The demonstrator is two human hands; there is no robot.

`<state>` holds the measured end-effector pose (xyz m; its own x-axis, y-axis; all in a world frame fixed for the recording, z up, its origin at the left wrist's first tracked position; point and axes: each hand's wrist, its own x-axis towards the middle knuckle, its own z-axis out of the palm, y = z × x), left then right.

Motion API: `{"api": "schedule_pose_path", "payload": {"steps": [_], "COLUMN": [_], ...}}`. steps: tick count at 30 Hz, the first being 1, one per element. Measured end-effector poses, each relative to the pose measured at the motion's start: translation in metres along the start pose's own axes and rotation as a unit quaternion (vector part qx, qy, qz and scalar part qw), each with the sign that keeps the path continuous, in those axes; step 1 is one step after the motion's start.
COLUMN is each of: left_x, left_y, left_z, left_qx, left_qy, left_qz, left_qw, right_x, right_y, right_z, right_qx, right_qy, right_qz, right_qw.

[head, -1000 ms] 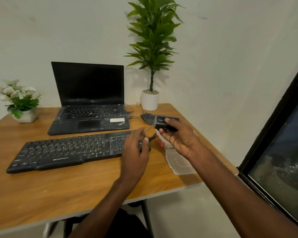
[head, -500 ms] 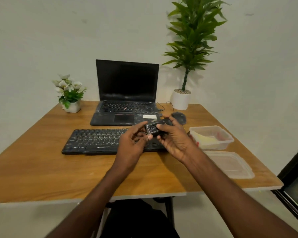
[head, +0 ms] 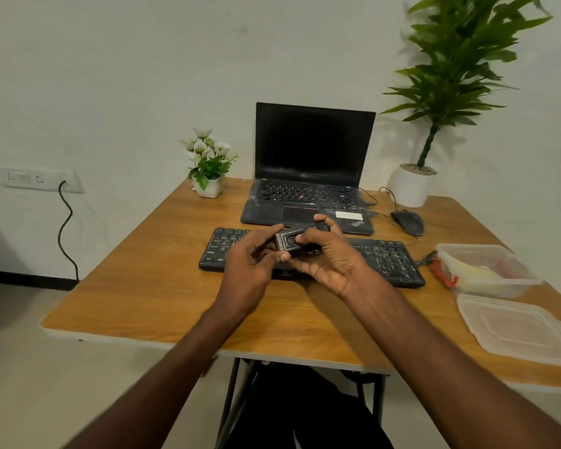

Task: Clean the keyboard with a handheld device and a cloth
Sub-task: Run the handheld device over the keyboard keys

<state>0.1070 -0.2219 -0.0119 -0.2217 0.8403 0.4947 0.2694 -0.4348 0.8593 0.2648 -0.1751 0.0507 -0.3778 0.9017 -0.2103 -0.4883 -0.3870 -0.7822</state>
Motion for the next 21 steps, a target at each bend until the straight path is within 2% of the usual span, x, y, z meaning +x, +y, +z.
{"api": "schedule_pose_path", "payload": {"steps": [6, 9, 14, 17, 21], "left_x": [-0.001, 0.007, 0.023, 0.029, 0.031], "left_y": [-0.009, -0.006, -0.029, -0.037, -0.039], "left_z": [-0.019, -0.042, -0.106, -0.116, -0.111], "left_qx": [-0.026, 0.021, 0.141, 0.124, 0.117], "left_qy": [-0.027, -0.034, 0.024, 0.055, 0.003], "left_qz": [-0.013, -0.003, -0.027, -0.078, -0.094], "left_qw": [0.999, 0.999, 0.989, 0.988, 0.989], "right_x": [0.01, 0.017, 0.035, 0.045, 0.054], "right_y": [0.01, 0.012, 0.014, 0.014, 0.021], "right_z": [0.015, 0.028, 0.047, 0.052, 0.058], "right_qx": [-0.034, -0.024, 0.007, 0.058, 0.051], "right_qy": [0.011, -0.002, -0.02, -0.011, 0.001], "right_qz": [-0.003, -0.003, 0.011, 0.029, 0.027], "right_qw": [0.999, 1.0, 1.0, 0.998, 0.998]}}
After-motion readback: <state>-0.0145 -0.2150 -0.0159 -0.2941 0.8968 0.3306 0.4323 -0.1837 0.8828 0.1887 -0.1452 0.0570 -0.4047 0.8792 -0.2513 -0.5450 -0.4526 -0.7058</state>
